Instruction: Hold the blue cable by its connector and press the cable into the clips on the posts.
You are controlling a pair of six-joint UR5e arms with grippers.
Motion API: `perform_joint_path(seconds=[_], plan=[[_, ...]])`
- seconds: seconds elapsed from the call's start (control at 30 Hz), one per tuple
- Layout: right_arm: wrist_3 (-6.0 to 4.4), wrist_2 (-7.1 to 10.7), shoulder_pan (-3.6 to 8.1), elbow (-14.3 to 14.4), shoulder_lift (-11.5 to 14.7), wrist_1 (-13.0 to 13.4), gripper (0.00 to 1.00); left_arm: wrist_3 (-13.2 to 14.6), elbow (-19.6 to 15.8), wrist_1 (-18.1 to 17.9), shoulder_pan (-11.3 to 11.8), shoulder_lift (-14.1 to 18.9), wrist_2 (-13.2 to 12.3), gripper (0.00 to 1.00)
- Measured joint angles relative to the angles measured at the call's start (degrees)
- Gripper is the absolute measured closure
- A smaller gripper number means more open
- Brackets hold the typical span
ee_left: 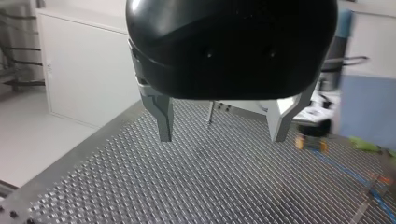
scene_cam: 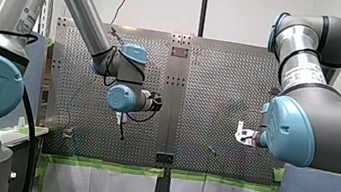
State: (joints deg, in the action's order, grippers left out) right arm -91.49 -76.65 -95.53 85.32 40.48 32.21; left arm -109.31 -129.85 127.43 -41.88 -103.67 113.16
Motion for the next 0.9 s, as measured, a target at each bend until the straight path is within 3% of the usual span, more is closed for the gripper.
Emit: perform_joint_path(seconds=[0.3,0.9], plan=[[0.66,-0.16,-1.34,0.41,4.93,-0.07,1.00,1.09,-5.03,-5.02,0.13,-0.31,0.51,0.00],[0.68,-0.17,-1.46,0.43,5.49,-0.04,1.00,1.12,-5.62,-5.61,0.11,-0.33,0.52,0.00]])
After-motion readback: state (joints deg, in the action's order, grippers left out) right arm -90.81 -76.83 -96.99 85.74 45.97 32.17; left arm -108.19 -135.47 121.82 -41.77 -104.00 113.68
